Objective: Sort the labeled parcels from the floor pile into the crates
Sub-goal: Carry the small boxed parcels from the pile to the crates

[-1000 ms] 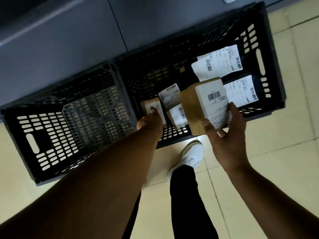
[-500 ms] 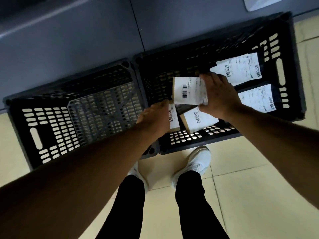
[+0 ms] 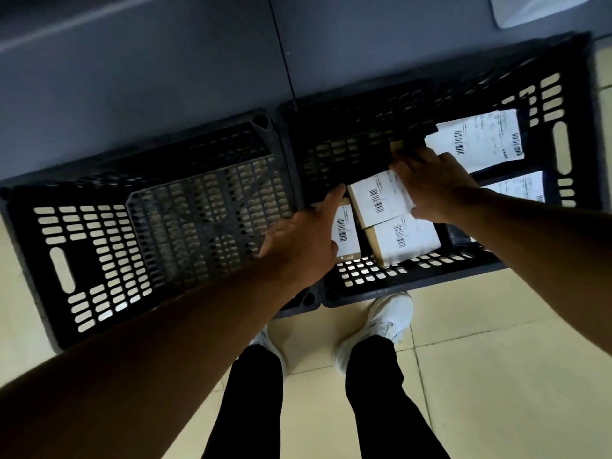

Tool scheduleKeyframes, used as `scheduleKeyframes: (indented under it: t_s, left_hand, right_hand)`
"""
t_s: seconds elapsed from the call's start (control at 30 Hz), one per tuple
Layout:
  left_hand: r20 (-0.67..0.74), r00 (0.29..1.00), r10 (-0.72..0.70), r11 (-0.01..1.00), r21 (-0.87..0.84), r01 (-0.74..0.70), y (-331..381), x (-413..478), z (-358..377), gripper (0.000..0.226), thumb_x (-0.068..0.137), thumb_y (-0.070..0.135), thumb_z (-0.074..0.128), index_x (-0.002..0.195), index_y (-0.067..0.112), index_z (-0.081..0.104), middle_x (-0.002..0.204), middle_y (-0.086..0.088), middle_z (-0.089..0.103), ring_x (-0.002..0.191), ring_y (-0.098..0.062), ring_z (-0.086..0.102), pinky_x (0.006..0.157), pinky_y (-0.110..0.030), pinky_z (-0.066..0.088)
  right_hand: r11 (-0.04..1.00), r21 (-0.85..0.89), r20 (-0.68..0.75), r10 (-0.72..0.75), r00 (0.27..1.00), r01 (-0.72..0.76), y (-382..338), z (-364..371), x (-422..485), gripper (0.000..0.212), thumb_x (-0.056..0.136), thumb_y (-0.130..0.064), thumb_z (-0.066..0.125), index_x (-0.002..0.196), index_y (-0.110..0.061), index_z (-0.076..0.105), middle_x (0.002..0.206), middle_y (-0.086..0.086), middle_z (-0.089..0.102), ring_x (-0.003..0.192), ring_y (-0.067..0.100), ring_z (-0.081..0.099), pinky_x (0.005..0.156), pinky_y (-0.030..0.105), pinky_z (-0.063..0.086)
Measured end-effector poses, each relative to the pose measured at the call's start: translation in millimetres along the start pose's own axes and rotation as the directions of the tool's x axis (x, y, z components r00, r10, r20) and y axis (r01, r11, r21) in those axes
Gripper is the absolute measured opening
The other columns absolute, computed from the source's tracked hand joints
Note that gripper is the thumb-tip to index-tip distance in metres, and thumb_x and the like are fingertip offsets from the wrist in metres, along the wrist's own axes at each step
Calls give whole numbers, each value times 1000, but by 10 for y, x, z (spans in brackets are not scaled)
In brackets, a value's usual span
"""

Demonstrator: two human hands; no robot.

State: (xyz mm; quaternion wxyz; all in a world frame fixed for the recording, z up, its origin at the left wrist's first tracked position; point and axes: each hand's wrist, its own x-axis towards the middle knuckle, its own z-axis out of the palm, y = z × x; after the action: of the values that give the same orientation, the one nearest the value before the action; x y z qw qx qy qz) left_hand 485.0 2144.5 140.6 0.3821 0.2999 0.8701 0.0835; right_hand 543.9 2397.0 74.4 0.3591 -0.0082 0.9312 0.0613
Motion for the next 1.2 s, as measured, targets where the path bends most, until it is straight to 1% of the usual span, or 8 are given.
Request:
scheduleKeyframes:
  t_s: [0.17,0.33,0.43,0.53,0.73,0.93,1.07,1.2]
  left_hand:
    - [-39,999,30,997,-72,-33,-45,-13,-92,94,92,31,62,155,47,-7,107,-8,71,89,-31,70,80,-48,59]
    - [-53,997,55,996,-71,-58,-86,28,-208,92,93,29,60,154,49,-5,99,-7,69,82,-28,68,75,-47,60]
    - [-65,997,36,997,-65,-40,-140,21,-286,88,92,31,59,152,54,-1,111,-9,70,93,-34,69,82,-51,58]
    - [-99,995,14,999,-38,-18,-125,-93,-434,85,93,33,59,153,51,1,116,-7,70,97,-33,70,84,-52,58]
    - [-78,996,34,999,-22,-36,77,-713,-1193,79,86,43,49,153,51,7,127,-2,68,113,-33,65,94,-52,54]
    - [-189,974,123,977,-151,-153,518,-1831,-2350,67,92,29,60,154,33,34,132,1,66,113,-21,66,98,-45,55]
    - [-335,920,201,936,-212,-282,804,-2834,-3180,54,93,26,60,146,28,48,128,2,65,109,-13,64,97,-42,56]
    - [-569,805,167,921,-201,-333,963,-3941,-3843,49,94,17,65,142,19,55,121,9,63,107,0,59,96,-14,50]
  right_hand:
    - [994,-105,31,27,999,-24,4,-21,22,98,75,-55,78,152,-19,28,161,2,29,141,30,30,104,45,40]
    - [988,-98,42,124,991,-119,-44,-37,-9,83,87,-34,66,157,-25,22,165,3,11,143,33,23,106,46,37]
    - [983,-73,30,172,985,-169,-79,-90,-94,91,86,-30,65,160,-20,13,166,7,10,144,36,24,107,49,36]
    - [975,69,-63,216,974,-212,-136,-258,-310,80,93,-42,60,158,-15,22,165,8,24,144,37,30,105,51,39]
    - [911,391,-258,245,935,-131,-270,-1063,-1354,68,88,-52,68,146,-21,51,125,15,68,126,39,51,92,51,43]
    - [824,567,-384,244,891,19,-399,-2251,-2574,64,88,-52,69,143,-24,53,126,6,69,126,34,53,94,47,42]
    - [746,637,-551,263,792,195,-508,-3171,-3383,53,84,-45,70,131,-20,65,120,2,71,121,29,53,95,42,45]
    - [688,636,-646,227,729,349,-714,-4182,-4002,54,85,-49,65,131,-21,65,122,-3,70,122,28,52,100,38,45]
